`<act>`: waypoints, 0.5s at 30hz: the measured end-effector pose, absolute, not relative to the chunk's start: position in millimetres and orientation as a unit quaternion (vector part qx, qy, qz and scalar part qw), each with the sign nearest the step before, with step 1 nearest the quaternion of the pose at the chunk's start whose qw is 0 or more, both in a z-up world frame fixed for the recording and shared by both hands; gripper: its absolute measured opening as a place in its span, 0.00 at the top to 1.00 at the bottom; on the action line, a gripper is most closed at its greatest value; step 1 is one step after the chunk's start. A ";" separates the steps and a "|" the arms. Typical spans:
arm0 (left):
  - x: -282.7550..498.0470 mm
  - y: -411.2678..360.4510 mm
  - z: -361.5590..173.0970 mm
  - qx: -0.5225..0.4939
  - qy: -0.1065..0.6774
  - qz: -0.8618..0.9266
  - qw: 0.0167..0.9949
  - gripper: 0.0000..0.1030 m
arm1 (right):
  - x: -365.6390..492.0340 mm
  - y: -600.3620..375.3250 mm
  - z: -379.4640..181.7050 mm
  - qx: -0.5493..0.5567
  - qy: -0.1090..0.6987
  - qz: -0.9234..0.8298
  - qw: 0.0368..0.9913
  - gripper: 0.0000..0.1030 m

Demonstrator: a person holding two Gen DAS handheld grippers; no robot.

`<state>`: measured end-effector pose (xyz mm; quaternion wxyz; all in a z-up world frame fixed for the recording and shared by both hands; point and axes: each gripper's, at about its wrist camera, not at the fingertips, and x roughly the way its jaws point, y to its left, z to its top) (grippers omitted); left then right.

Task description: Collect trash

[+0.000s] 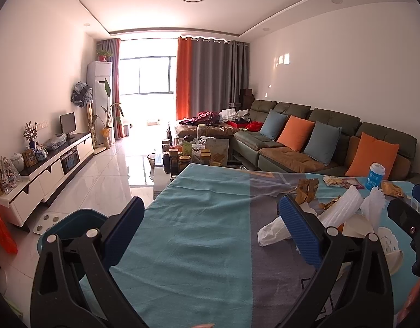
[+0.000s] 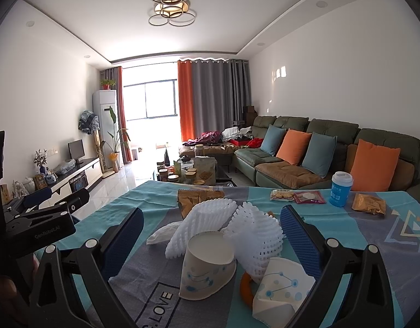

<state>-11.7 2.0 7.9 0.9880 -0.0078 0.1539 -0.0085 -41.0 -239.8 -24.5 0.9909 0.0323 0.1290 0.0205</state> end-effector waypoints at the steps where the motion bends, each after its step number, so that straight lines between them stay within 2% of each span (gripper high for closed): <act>1: -11.9 2.0 8.2 -0.008 0.154 -0.009 0.988 0.05 | -40.6 -239.9 -24.3 0.033 0.130 0.021 0.991 0.06; 15: -12.8 1.7 9.1 -0.009 0.154 -0.011 0.988 0.05 | -41.1 -240.1 -23.7 0.033 0.128 0.021 0.991 0.06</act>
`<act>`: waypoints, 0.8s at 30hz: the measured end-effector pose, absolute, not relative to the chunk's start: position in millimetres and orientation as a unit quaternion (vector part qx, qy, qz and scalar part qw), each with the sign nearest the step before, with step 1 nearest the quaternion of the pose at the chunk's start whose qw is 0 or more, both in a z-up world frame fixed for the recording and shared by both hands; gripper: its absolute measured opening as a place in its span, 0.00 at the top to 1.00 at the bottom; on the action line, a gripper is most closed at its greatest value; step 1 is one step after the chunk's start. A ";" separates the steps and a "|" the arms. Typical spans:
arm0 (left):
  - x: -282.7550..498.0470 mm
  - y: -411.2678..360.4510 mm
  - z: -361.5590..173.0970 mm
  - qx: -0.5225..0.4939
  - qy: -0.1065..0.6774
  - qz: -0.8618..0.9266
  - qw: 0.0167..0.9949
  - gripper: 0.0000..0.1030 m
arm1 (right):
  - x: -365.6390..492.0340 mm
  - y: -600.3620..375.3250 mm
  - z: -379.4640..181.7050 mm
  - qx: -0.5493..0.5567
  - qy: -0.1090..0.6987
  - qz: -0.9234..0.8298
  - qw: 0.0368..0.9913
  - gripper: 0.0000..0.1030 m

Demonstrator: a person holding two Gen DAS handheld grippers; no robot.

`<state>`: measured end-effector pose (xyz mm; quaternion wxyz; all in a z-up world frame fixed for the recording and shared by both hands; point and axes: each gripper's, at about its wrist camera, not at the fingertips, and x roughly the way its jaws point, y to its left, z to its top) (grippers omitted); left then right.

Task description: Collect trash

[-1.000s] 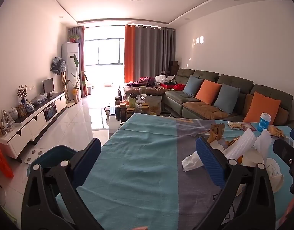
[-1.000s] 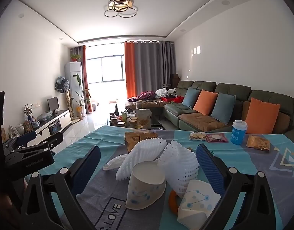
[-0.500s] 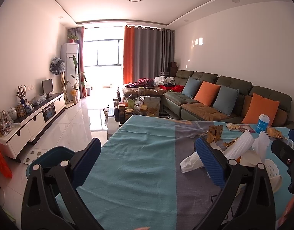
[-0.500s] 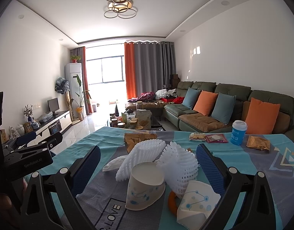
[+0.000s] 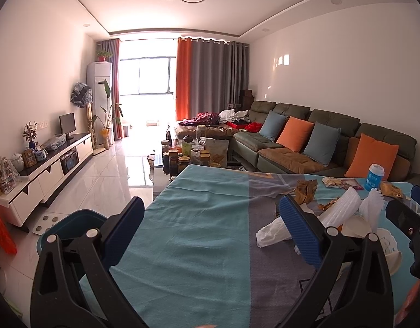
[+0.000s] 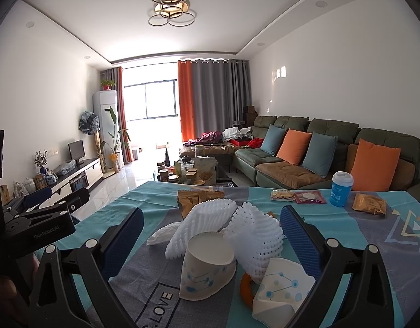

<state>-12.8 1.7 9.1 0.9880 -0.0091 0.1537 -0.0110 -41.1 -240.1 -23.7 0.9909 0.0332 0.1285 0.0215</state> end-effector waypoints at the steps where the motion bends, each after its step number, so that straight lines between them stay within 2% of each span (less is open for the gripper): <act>1: -13.1 1.7 9.2 -0.010 0.153 -0.011 0.988 0.05 | -41.1 -240.0 -23.8 0.033 0.129 0.021 0.991 0.06; 24: -12.6 2.7 10.2 -0.010 0.152 -0.010 0.988 0.05 | -41.6 -241.3 -24.2 0.036 0.124 0.022 0.991 0.06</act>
